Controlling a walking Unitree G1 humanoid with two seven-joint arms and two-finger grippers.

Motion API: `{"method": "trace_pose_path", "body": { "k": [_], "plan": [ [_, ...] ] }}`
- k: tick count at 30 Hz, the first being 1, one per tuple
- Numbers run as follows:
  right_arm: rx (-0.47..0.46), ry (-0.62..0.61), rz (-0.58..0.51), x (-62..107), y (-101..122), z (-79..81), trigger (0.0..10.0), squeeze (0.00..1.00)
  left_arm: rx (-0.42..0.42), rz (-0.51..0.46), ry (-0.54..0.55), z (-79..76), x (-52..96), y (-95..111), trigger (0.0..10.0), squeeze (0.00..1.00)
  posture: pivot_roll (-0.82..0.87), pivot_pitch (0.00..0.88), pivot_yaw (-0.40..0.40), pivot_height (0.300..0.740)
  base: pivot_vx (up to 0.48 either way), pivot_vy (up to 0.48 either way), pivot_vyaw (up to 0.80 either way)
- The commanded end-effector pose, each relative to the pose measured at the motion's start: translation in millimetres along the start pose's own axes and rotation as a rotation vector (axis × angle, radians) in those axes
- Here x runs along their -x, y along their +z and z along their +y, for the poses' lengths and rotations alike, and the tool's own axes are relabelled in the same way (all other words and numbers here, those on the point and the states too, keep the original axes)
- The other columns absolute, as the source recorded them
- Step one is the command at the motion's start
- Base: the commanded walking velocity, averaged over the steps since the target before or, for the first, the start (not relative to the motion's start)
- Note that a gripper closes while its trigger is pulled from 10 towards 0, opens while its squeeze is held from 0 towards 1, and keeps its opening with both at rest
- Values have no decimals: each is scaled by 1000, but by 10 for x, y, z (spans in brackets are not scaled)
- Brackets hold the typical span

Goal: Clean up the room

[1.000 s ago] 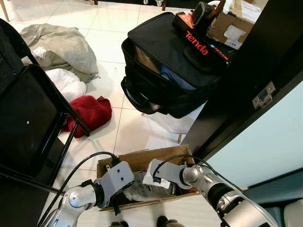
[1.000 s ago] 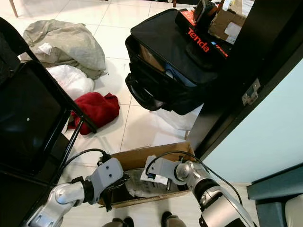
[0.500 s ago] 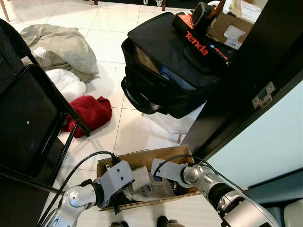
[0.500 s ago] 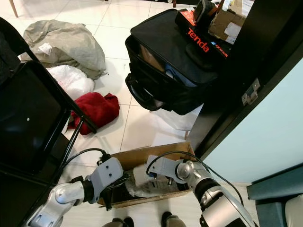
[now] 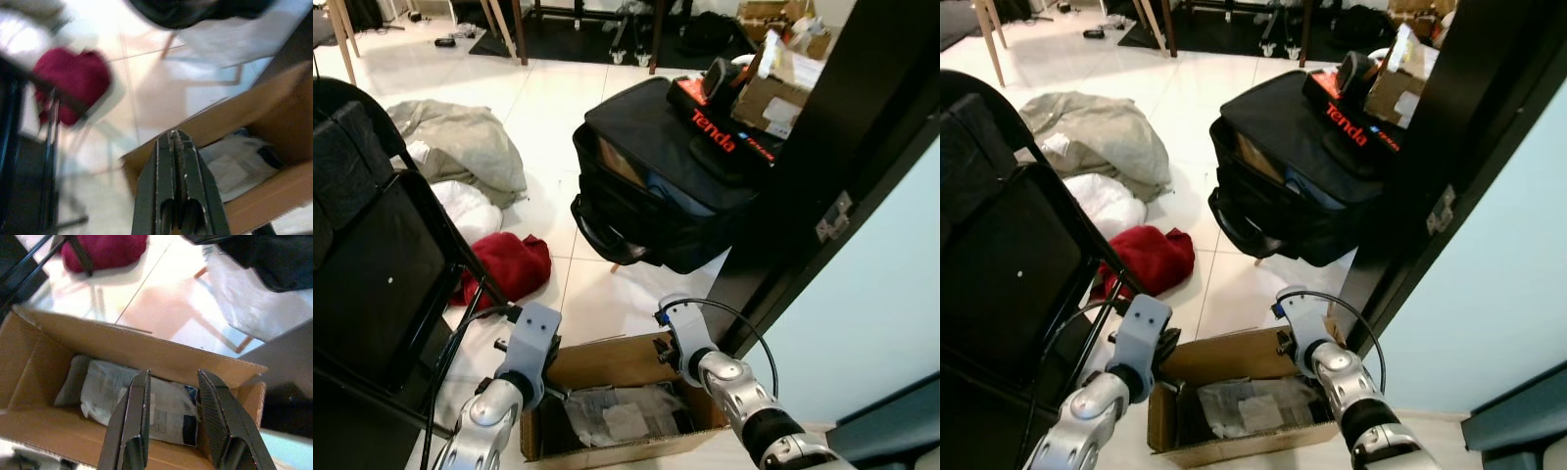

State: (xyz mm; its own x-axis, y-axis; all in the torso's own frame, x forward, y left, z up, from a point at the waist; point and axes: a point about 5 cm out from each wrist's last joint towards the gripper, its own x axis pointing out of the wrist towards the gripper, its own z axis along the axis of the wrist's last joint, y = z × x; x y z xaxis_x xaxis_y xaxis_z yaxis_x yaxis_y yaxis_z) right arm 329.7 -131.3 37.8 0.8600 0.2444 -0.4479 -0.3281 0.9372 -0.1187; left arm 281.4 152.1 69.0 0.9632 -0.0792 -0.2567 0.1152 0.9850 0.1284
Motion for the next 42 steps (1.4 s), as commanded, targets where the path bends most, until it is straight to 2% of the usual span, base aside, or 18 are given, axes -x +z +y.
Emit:
{"method": "trace_pose_path", "body": {
  "k": [1,4,6,16,20,23,42],
  "plan": [
    [-49,-40,2,21,-70,3,10000,0,40,62,73,41,22,-134,10000,0,-31,98,8,740,0,0,0],
    [-116,-96,-17,37,-86,22,10000,0,61,57,125,16,-2,-125,10000,0,-36,90,13,740,0,0,0],
    [-122,-97,-24,47,-82,41,10000,0,66,59,121,-15,-10,-108,10000,0,-37,90,16,740,0,0,0],
    [-113,-103,-22,90,-100,73,10000,0,67,71,96,-126,-13,-74,10000,0,-41,97,16,740,0,0,0],
    [-114,-111,-20,106,-107,62,10000,0,46,92,94,-159,-11,-100,10000,0,-41,100,12,740,0,-480,0],
    [-104,-111,-15,118,-106,52,10000,0,107,95,117,-157,-12,-114,10000,0,-46,104,7,740,0,-160,0],
    [-68,-88,14,155,-107,39,10000,0,127,98,129,-143,-4,-124,10000,0,-58,108,-18,740,0,0,0]
  ]
}}
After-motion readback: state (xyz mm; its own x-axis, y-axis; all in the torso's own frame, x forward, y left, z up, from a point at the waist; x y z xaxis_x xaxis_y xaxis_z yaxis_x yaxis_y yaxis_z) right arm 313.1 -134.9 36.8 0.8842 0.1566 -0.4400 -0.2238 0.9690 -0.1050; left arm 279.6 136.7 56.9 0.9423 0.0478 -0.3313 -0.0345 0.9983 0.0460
